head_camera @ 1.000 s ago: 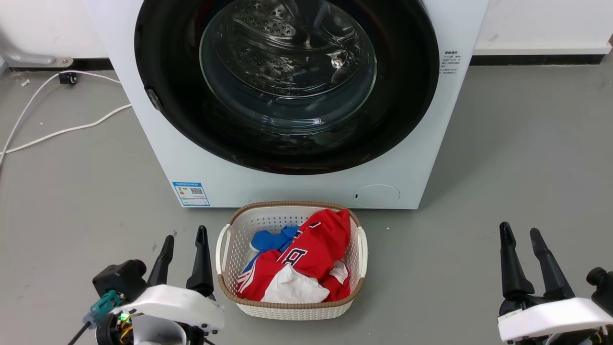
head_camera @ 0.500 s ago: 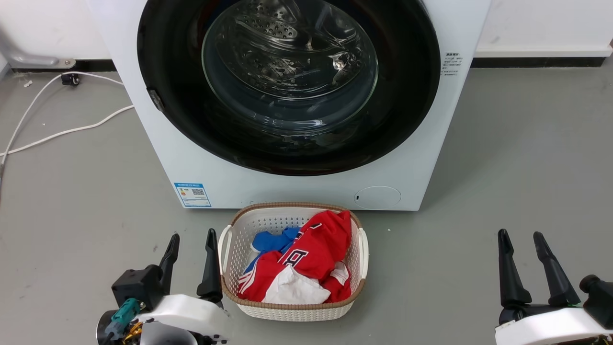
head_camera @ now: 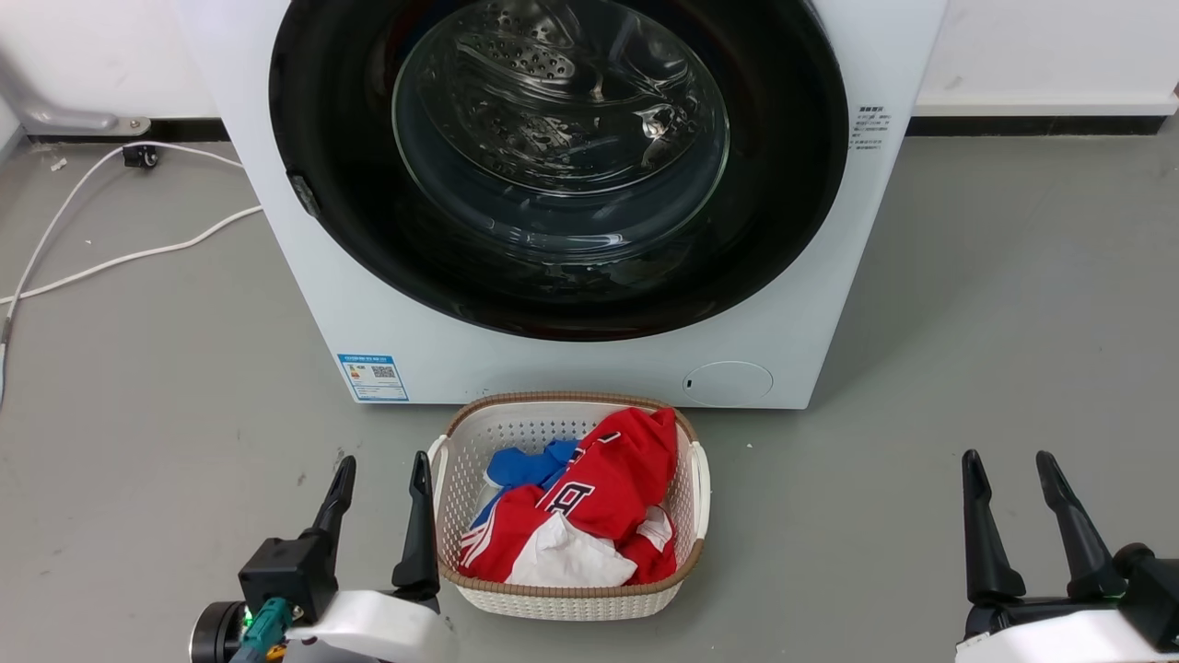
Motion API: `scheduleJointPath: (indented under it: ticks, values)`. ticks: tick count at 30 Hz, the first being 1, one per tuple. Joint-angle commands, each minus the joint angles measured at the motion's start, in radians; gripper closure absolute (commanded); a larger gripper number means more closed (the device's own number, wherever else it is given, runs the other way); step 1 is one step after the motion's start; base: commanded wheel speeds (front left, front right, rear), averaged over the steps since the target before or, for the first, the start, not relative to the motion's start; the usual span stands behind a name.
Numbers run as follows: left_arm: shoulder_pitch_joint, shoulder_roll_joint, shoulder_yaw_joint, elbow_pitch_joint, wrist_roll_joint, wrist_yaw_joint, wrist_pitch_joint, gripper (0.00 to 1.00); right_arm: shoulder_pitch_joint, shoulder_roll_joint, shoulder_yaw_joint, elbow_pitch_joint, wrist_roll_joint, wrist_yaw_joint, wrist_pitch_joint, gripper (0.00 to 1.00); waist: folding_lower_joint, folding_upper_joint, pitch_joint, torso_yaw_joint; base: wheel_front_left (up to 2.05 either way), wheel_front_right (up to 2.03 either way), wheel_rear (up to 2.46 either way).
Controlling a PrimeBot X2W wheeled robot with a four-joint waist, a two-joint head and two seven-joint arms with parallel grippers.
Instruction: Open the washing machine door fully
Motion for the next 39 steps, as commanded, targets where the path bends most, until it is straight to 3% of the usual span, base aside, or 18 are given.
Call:
scheduleJointPath:
  ticks: [1,22,39]
  values:
    - [0.006,-0.005,0.007,-0.005,0.025,-0.010,-0.011,0.00,0.009,0.001,-0.004,-0.016,-0.023,0.002,-0.009,0.00,-0.0001,0.0000,-0.001,0.000,0.00,0.00,0.00]
    - [0.047,-0.078,0.085,0.019,0.191,-0.092,-0.054,0.00,0.037,0.002,-0.015,-0.046,-0.107,0.002,-0.051,0.00,-0.0001,0.0000,-0.002,0.005,0.00,0.00,0.00]
    - [0.063,-0.108,0.119,0.030,0.297,-0.127,-0.076,0.00,0.050,0.003,-0.016,-0.028,-0.110,0.001,-0.073,0.00,-0.0001,0.0000,-0.001,0.011,0.00,0.00,0.00]
